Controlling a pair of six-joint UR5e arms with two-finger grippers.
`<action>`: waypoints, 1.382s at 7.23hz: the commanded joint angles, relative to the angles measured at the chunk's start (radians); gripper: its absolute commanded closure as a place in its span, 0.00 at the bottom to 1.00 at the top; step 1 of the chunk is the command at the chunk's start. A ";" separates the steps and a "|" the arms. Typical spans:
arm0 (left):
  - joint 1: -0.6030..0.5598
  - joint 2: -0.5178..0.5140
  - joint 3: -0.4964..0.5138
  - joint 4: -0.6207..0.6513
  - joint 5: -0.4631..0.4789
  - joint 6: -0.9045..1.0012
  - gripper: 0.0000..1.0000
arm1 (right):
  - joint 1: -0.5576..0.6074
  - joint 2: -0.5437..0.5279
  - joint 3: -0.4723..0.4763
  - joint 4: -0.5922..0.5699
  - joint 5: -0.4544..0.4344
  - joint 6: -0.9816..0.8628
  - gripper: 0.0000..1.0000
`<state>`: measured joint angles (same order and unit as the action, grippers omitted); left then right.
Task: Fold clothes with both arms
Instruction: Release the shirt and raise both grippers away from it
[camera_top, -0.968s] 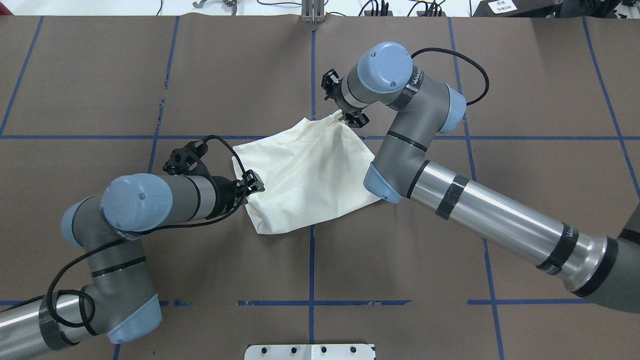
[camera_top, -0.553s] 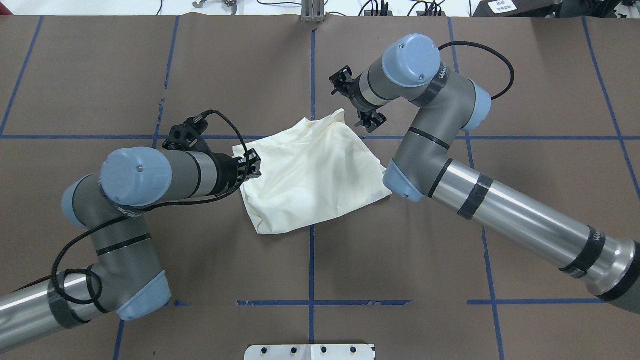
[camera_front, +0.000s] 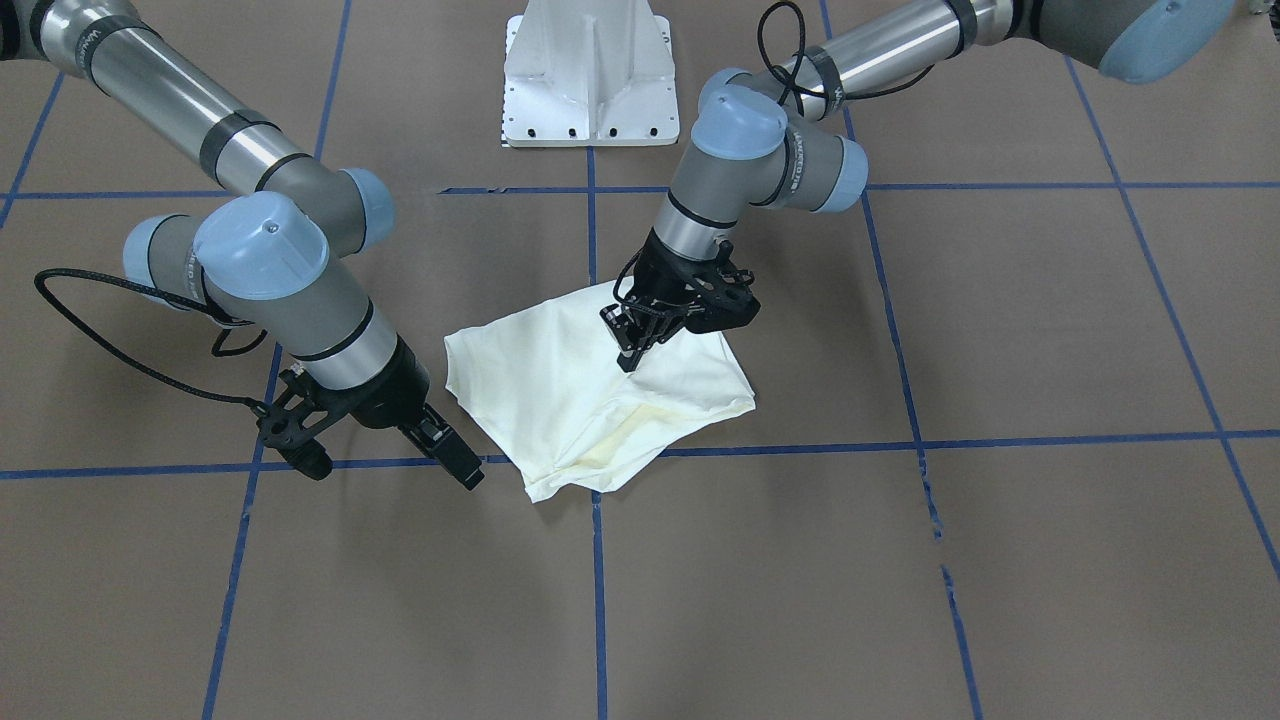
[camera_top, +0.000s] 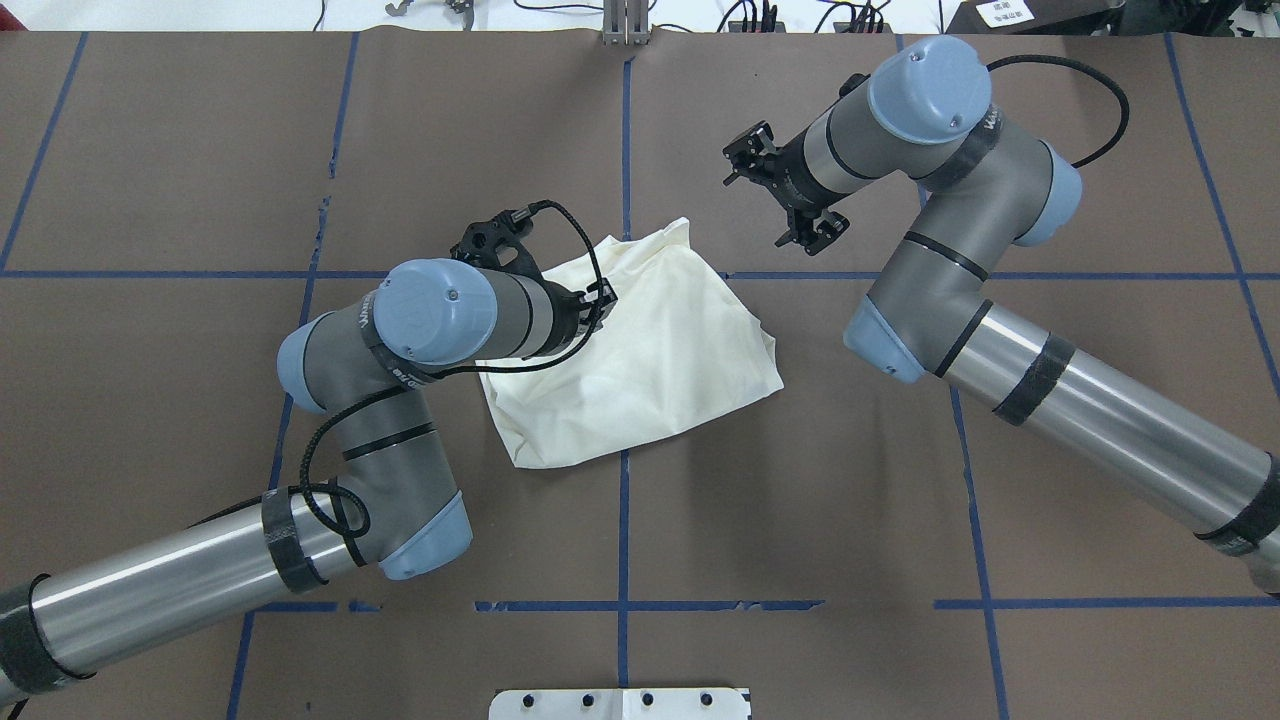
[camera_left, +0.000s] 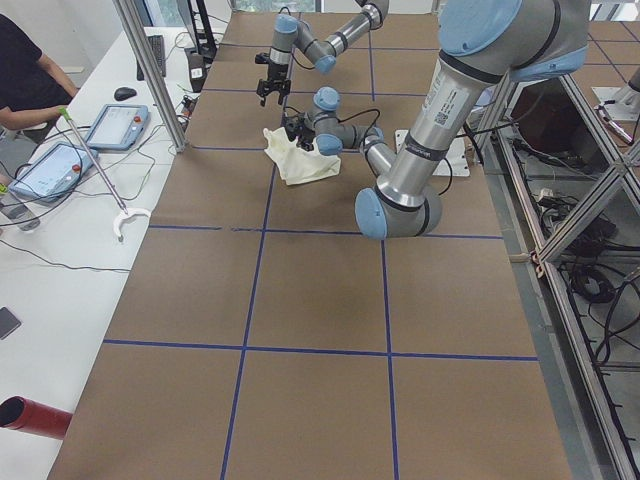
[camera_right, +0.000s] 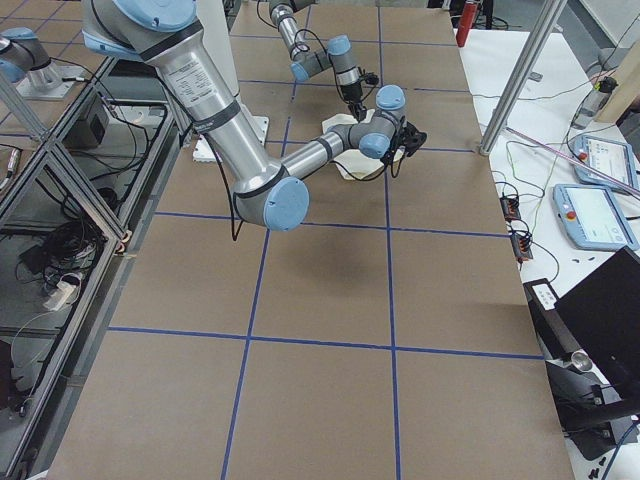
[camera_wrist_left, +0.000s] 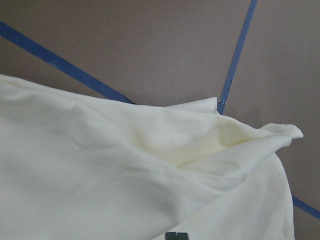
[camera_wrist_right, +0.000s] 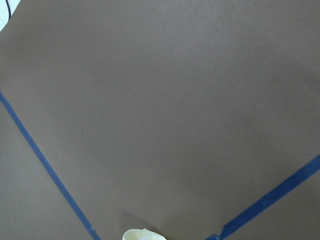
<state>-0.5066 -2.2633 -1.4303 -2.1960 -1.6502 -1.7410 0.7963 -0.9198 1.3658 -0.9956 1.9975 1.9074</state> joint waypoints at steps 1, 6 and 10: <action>-0.022 -0.018 0.083 -0.037 0.042 0.067 1.00 | 0.003 -0.019 0.006 0.002 0.000 -0.010 0.00; -0.162 -0.027 0.220 -0.179 -0.012 0.153 1.00 | -0.008 -0.025 0.019 0.003 -0.014 -0.004 0.00; -0.320 0.221 -0.126 -0.066 -0.250 0.397 1.00 | 0.058 -0.048 0.083 -0.105 0.038 -0.170 0.00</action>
<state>-0.7846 -2.1380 -1.4312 -2.3296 -1.8576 -1.4823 0.8141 -0.9508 1.4197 -1.0365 2.0084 1.8446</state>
